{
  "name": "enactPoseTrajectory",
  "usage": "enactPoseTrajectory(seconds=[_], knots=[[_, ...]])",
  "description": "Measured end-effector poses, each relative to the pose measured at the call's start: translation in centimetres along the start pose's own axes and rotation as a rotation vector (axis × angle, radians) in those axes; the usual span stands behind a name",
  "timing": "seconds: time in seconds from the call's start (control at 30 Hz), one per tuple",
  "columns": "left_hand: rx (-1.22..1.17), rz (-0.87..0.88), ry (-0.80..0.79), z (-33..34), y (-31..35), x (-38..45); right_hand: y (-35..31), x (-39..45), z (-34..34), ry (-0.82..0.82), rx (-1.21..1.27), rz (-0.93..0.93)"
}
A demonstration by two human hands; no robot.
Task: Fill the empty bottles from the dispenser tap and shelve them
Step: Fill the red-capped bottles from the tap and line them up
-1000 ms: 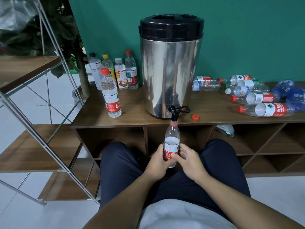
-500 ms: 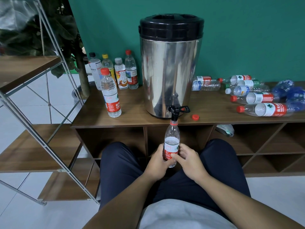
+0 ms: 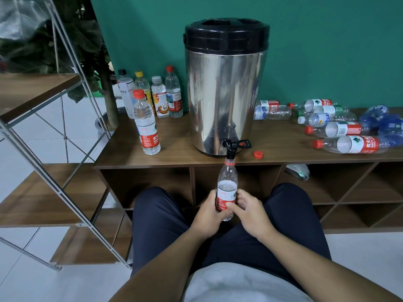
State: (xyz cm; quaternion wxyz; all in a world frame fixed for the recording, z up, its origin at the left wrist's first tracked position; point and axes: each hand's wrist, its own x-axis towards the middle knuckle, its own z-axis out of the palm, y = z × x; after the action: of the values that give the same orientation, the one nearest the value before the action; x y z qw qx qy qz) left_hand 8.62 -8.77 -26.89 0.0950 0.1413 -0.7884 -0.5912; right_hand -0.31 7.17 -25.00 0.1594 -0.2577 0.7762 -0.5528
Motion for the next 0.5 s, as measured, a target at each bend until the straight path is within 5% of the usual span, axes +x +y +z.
enactPoseTrajectory(seconds=[0.5], knots=[[0.009, 0.006, -0.006, 0.00, -0.30, 0.16, -0.03, 0.00, -0.03, 0.000, -0.001, -0.003]])
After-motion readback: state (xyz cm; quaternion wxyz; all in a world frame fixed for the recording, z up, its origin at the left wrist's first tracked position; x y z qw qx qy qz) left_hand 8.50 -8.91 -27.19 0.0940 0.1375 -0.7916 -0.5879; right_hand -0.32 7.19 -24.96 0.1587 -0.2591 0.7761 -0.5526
